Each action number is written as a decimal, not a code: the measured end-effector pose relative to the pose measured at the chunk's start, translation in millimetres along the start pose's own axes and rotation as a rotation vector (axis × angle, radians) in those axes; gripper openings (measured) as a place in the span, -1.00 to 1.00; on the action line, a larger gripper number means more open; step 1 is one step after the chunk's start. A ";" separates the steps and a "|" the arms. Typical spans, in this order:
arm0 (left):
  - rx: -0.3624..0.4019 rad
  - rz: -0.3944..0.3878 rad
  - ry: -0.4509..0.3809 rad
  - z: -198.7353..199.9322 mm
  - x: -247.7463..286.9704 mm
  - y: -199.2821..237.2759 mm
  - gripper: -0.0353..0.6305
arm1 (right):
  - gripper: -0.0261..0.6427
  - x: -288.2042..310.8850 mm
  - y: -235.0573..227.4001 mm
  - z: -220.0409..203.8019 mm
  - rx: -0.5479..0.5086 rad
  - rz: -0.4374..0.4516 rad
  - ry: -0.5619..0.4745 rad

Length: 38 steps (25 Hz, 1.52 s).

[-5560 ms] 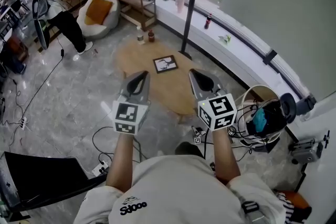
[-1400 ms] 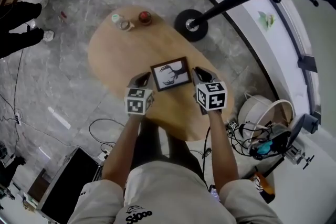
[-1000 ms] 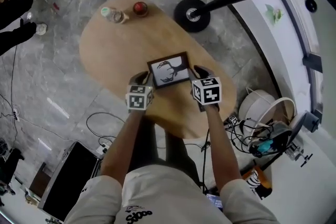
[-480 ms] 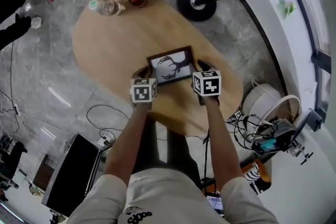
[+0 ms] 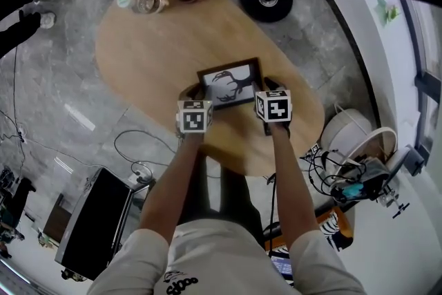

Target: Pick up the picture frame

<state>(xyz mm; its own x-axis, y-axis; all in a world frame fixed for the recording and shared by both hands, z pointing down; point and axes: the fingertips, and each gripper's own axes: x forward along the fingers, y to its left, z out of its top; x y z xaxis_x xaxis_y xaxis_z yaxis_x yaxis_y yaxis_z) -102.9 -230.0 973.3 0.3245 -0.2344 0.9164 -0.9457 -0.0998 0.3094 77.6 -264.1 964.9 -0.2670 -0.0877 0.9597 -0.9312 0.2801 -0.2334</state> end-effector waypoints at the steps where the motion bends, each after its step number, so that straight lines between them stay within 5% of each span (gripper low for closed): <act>1: -0.006 -0.004 0.000 1.4 -0.8 -1.2 -0.52 | -0.44 1.7 -1.5 -1.0 0.006 -0.008 0.005; 14: -0.017 -0.011 0.015 0.4 0.6 -0.5 -0.54 | -0.61 6.5 2.5 -1.9 0.025 -0.022 0.008; 20: -0.156 -0.011 0.000 5.8 -0.2 3.6 -0.63 | -0.62 5.0 3.1 -5.7 0.058 -0.051 0.036; 38: -0.137 -0.012 -0.152 17.9 -73.8 -18.9 -0.66 | -0.71 -80.9 28.8 -14.5 0.019 -0.113 -0.096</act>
<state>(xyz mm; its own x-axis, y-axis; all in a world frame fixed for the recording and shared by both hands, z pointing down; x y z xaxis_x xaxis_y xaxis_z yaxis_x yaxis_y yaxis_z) -108.7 -228.2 895.3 0.3247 -0.3787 0.8667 -0.9323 0.0265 0.3608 76.1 -235.1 882.8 -0.1815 -0.2094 0.9608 -0.9609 0.2454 -0.1281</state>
